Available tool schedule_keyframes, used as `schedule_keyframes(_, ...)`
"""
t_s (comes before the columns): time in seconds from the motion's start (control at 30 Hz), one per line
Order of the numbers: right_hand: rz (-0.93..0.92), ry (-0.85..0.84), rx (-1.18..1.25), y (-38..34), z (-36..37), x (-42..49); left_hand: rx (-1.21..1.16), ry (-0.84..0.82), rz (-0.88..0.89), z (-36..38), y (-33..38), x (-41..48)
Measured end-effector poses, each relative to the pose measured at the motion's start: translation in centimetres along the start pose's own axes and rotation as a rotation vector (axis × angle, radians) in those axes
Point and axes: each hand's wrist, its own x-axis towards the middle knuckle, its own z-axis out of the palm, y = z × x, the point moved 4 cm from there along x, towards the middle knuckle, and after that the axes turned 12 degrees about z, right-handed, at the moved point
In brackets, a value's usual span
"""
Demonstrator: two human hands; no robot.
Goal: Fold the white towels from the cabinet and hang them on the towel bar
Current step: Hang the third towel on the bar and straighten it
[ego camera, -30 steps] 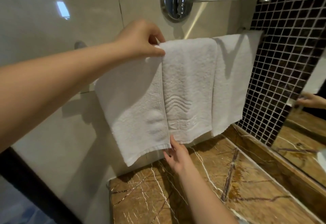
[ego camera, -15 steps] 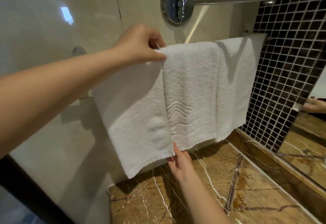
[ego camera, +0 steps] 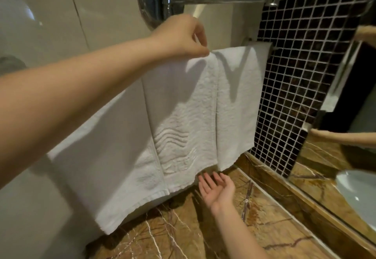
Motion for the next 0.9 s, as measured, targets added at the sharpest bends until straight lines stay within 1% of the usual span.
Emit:
schedule_keyframes(0.07, -0.022, 0.017, 0.021, -2.3, -0.2, 0.5, 0.031, -0.021, 0.031, 1.4, 0.5, 1.6)
schedule_keyframes(0.17, -0.003, 0.006, -0.027, -3.9, 0.3, 1.6, 0.076, -0.056, 0.057, 3.2, 1.1, 3.2)
schedule_keyframes(0.27, 0.023, -0.028, -0.082, -4.1, 1.3, 2.5, 0.082, -0.046, 0.05, 4.1, 1.1, 4.0)
schedule_keyframes(0.37, 0.043, -0.068, -0.075, -3.9, 2.2, 3.1, 0.067, -0.017, 0.042, 4.2, 0.9, 4.1)
schedule_keyframes(0.47, 0.046, -0.085, -0.068, -3.6, 2.9, 3.5, 0.02, -0.038, 0.028, 4.2, 0.7, 4.0)
schedule_keyframes(0.63, -0.007, 0.024, -0.139, -3.5, 2.5, 3.4, -0.013, -0.041, 0.003, 4.1, 0.6, 4.1)
schedule_keyframes(0.77, -0.079, 0.194, -0.303, -4.2, 1.4, 2.8, -0.007, -0.036, -0.009, 4.1, 0.6, 4.1)
schedule_keyframes(0.9, -0.097, 0.24, -0.481, -6.0, 1.8, 0.9, 0.039, -0.045, -0.001, 3.8, 0.8, 3.9)
